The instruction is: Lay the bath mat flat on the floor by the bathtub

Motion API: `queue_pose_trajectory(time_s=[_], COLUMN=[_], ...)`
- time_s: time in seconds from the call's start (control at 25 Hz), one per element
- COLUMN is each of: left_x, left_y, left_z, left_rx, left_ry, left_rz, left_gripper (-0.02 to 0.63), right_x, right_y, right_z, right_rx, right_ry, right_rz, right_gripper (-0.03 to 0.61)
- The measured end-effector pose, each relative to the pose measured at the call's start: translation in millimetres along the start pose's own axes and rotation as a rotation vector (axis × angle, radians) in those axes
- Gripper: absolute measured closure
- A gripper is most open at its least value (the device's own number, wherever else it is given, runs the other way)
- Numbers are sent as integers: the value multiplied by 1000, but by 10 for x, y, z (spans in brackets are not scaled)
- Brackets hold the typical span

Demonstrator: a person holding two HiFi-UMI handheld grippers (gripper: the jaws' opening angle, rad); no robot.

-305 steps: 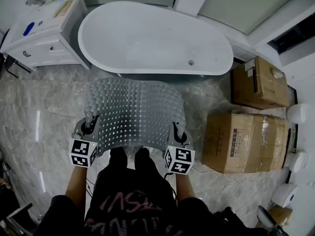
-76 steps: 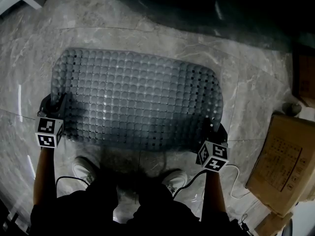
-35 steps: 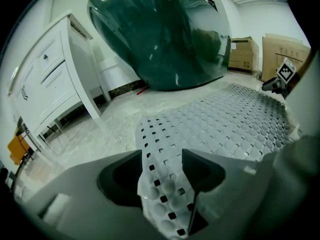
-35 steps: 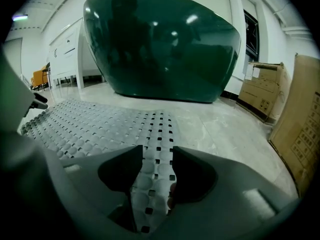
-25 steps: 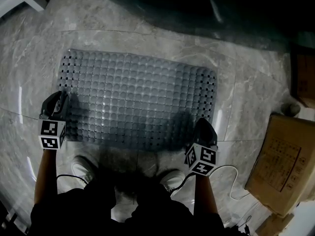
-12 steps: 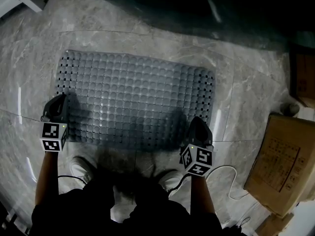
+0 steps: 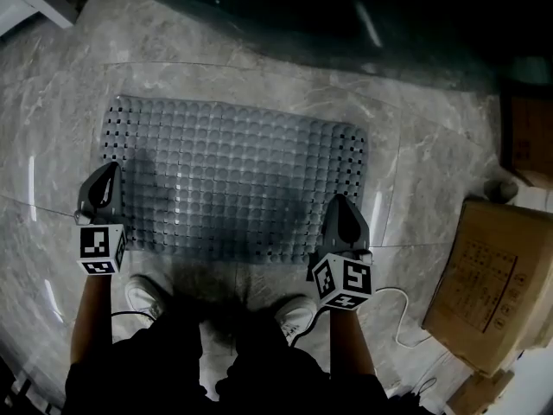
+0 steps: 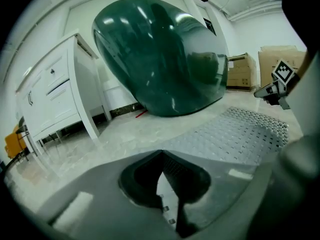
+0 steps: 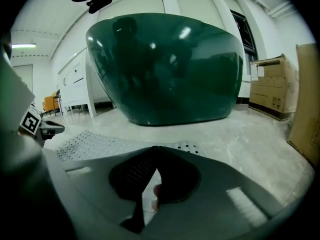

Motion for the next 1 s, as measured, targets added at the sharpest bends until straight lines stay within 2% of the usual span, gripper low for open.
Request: queue_pose_trajectory(time_s=[0.2,0.4,0.52,0.8,1.0], left_x=[170,496,746,1083,1288], left_y=[-307,-686,-946,-1516,-1808], left_z=[72,222,296,185,145], left_rx=[26,55,52,37,42], left_ry=[-7,18,41,29,37], left_rz=[48,45,35,99,77], left_gripper=[612,612,612,612,614], right_x=[167,508,720,1081,1270], right_y=[-359,-772,-1026,-1550,-1839], right_z=[-127,-264,-283,-250,-233], right_rx=[17,45,26,10,9], right_ry=[-10,-33,-49,-49,-52], right_rz=[19,28,28,45,44], right_gripper=[554,554,554,554,554])
Point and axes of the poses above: the fingertips, and each gripper's own axes: x backward along the fingers, z to its right, y out of its underside, the point moved 10 cm from there along x, backward along the fingers, and after that the axes turned 4 degrees about -z, right-handed, at the moved point
